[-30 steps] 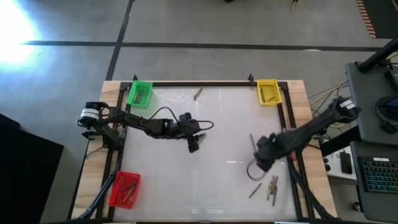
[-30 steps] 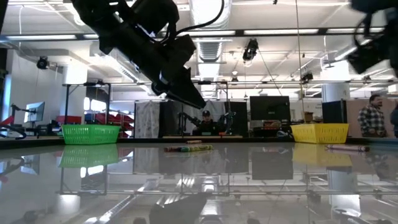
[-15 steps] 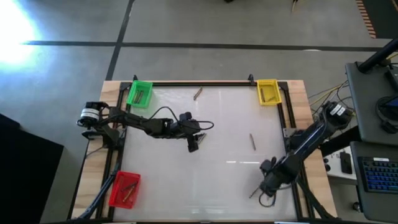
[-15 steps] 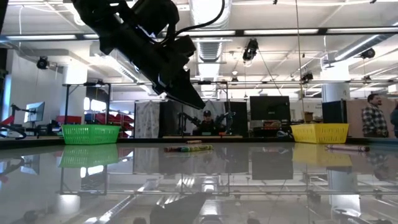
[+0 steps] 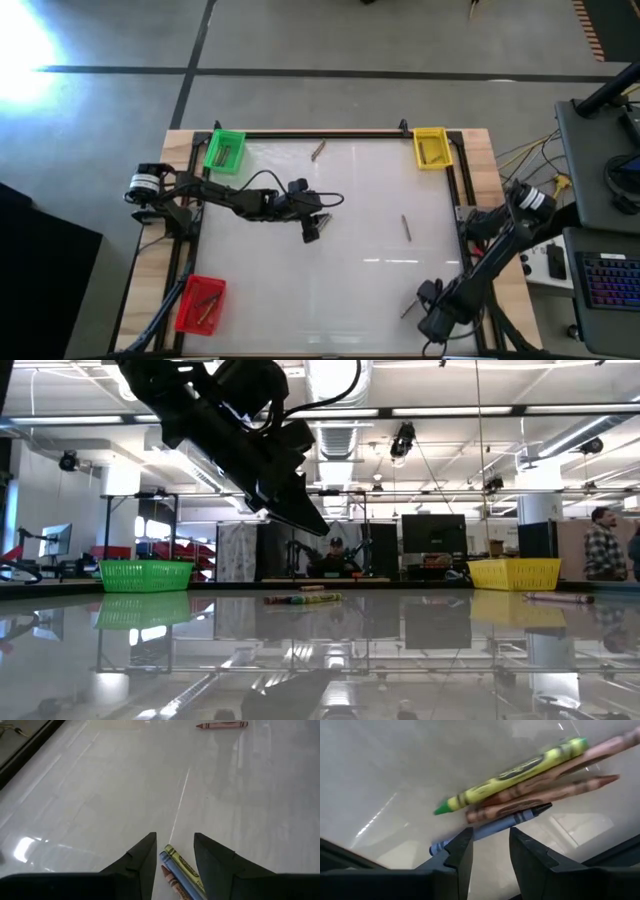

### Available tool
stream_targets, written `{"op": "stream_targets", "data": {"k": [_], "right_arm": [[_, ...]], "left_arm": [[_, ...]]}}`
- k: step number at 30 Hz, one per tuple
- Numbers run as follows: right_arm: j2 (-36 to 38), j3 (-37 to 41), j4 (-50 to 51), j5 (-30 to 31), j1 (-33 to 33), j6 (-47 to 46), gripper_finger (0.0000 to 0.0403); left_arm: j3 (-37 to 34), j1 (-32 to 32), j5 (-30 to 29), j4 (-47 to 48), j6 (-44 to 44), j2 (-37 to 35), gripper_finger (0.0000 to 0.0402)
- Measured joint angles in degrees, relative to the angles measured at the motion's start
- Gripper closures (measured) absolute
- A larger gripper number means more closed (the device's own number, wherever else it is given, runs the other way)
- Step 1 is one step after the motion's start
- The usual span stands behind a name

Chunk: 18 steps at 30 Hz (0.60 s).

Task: Sort crayons
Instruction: Put the blue crayon into the yellow basket

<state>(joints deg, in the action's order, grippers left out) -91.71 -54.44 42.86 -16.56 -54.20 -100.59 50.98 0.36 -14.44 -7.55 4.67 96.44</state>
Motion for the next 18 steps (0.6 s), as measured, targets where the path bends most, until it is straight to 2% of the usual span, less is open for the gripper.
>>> {"op": "stream_targets", "data": {"k": [9, 18], "right_arm": [[-5.4, -1.8, 0.0, -2.6, -0.3, 0.5, 0.0287], [-5.8, -2.2, 0.2, -1.8, -0.4, 6.8, 0.0293]], "left_arm": [[0.0, 0.6, 0.0, 0.0, -1.0, 0.0, 0.0288], [0.0, 1.0, 0.0, 0.0, -1.2, 0.0, 0.0288]]}}
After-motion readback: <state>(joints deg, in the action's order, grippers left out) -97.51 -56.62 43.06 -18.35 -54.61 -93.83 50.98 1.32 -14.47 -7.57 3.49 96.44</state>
